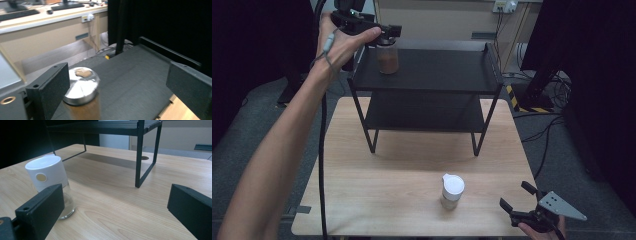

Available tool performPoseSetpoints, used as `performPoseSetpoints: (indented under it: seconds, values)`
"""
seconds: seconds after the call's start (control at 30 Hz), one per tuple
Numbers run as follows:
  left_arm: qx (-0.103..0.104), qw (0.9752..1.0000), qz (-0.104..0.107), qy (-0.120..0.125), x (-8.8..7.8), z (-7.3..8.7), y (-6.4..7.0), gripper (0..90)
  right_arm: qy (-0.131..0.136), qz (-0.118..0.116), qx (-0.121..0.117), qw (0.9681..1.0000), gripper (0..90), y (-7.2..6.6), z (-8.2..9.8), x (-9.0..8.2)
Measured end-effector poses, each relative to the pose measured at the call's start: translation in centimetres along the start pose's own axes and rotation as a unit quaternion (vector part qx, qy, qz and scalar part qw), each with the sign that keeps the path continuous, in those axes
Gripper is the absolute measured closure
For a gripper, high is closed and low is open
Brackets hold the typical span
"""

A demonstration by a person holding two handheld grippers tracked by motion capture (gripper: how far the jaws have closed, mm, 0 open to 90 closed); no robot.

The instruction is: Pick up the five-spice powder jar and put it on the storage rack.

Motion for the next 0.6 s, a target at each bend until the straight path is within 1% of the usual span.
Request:
performPoseSetpoints:
  seconds: [0.07, 0.1, 0.13, 0.2, 0.23, 0.27, 0.37, 0.47, 0.5, 0.53, 0.6]
  values:
    - [-0.007, 0.9999, 0.013, 0.007, -0.9, 0.8, -0.4, 3.6, 0.000, -0.001, 0.000, 1.0000, 1.6, 0.0, 0.0, 0.0]
    - [-0.011, 0.9995, 0.018, 0.023, -1.8, 1.8, -0.5, 3.4, -0.001, -0.002, -0.001, 1.0000, 1.6, 0.0, 0.0, 0.0]
    - [-0.011, 0.9995, 0.018, 0.023, -1.8, 1.8, -0.5, 3.4, -0.001, -0.002, -0.001, 1.0000, 1.6, 0.0, 0.0, 0.0]
    - [-0.009, 0.9990, 0.029, 0.032, -2.5, 2.7, -0.8, 3.4, -0.001, -0.002, 0.001, 1.0000, 1.6, 0.0, 0.0, 0.1]
    - [-0.008, 0.9989, 0.031, 0.034, -2.8, 3.0, -0.8, 3.4, -0.002, -0.002, 0.001, 1.0000, 1.6, 0.0, 0.0, 0.1]
    - [-0.003, 0.9988, 0.034, 0.035, -3.2, 3.5, -0.9, 3.4, -0.002, -0.002, 0.001, 1.0000, 1.6, 0.0, 0.0, 0.1]
    - [0.004, 0.9985, 0.038, 0.039, -4.0, 5.0, -0.7, 3.4, -0.003, -0.002, 0.001, 1.0000, 1.6, 0.0, -0.1, 0.1]
    - [0.006, 0.9978, 0.050, 0.043, -4.6, 6.7, -0.5, 3.4, -0.004, -0.001, 0.002, 1.0000, 1.6, 0.0, -0.1, 0.2]
    - [0.007, 0.9972, 0.060, 0.045, -4.9, 7.8, -0.4, 3.4, -0.005, -0.001, 0.001, 1.0000, 1.6, 0.0, -0.1, 0.2]
    - [0.007, 0.9972, 0.060, 0.045, -4.9, 7.8, -0.4, 3.4, -0.005, -0.001, 0.001, 1.0000, 1.6, 0.0, -0.1, 0.2]
    - [0.009, 0.9966, 0.067, 0.048, -5.2, 8.8, -0.2, 3.4, -0.006, 0.000, 0.002, 1.0000, 1.6, 0.0, -0.1, 0.2]
Point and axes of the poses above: each handheld gripper's, and its own axes: x roughly forward along the jaws, z roughly out of its underside, y roughly to its right, the point moved 4 cm from there along x, roughly forward along the jaws, and after that the axes turned 1 degree about -x, right-handed, at the moved point
